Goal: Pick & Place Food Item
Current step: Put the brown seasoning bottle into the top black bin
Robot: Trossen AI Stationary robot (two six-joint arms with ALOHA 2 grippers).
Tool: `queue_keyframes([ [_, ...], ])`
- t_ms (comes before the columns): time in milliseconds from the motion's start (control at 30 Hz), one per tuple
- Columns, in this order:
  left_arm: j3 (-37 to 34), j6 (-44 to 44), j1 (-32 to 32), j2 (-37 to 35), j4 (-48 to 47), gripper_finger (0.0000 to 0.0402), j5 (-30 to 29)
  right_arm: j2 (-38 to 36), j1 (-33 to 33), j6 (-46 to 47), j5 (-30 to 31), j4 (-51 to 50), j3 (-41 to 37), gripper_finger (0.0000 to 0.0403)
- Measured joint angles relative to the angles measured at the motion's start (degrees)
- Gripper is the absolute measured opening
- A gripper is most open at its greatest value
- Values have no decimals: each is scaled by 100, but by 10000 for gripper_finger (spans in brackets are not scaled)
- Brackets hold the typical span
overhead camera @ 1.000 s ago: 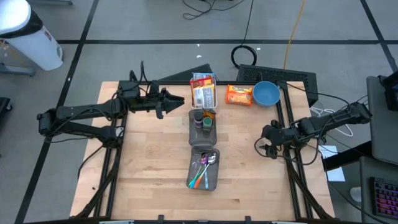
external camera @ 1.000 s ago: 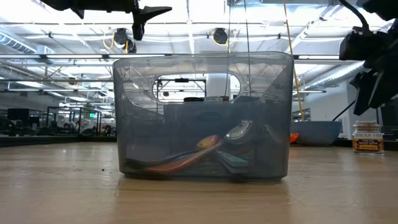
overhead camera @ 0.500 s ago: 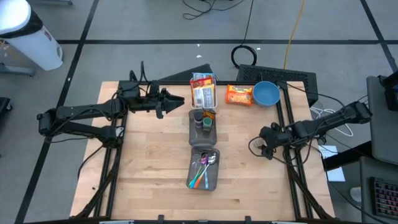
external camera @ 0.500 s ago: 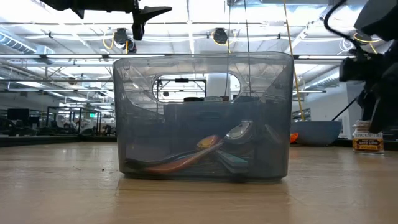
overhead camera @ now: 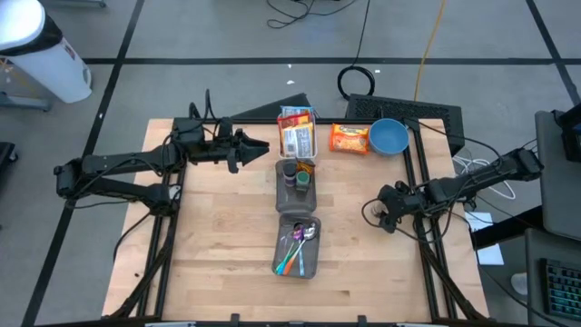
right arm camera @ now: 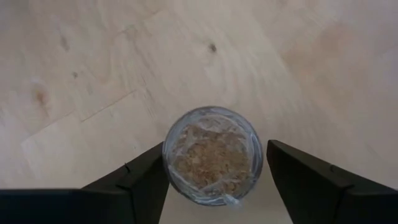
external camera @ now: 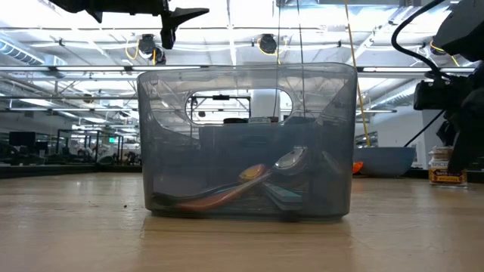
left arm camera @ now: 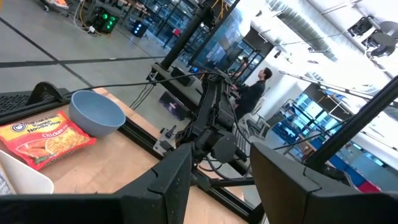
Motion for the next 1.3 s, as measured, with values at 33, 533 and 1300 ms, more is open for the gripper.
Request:
queue_keyframes([
  [33, 0, 1, 0, 0, 0, 170, 0, 0, 0, 4, 63, 2, 0, 250],
  [533, 0, 9, 0, 0, -104, 170, 0, 0, 0, 223, 235, 374, 0, 183],
  [1300, 0, 477, 100, 0, -146, 170, 104, 849, -2041, -1852, -989, 1180, 2990, 183],
])
